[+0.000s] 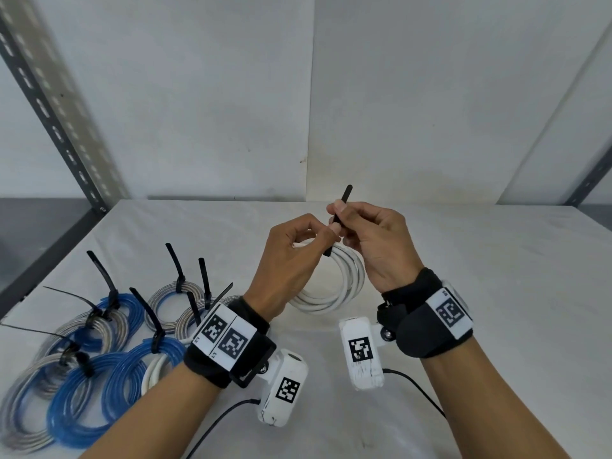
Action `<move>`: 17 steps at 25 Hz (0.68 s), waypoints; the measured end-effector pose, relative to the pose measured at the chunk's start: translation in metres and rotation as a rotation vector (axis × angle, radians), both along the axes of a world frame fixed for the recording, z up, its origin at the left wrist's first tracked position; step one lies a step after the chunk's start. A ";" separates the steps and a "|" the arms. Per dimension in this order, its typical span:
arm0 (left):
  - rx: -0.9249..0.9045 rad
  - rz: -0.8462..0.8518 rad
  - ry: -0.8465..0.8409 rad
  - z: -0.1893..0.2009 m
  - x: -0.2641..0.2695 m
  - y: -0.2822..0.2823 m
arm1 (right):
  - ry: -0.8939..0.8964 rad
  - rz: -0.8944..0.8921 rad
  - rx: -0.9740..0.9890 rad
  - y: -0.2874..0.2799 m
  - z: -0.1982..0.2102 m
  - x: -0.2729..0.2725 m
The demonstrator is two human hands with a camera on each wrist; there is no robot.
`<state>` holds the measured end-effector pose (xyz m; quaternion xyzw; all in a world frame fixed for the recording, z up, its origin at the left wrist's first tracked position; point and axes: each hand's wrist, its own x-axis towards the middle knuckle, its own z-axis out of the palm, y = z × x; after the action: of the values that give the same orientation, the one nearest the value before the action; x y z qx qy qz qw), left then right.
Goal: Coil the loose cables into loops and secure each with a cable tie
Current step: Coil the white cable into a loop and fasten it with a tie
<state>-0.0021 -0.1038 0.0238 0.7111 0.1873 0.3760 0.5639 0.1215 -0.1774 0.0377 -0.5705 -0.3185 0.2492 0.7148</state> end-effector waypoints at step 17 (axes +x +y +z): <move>-0.146 -0.137 0.017 0.056 -0.039 -0.006 | -0.080 0.169 0.245 -0.037 0.078 -0.039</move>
<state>-0.0411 -0.1096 0.0794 0.6824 0.1696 0.3158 0.6371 0.0827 -0.2147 0.1160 -0.4595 -0.4216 0.2447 0.7424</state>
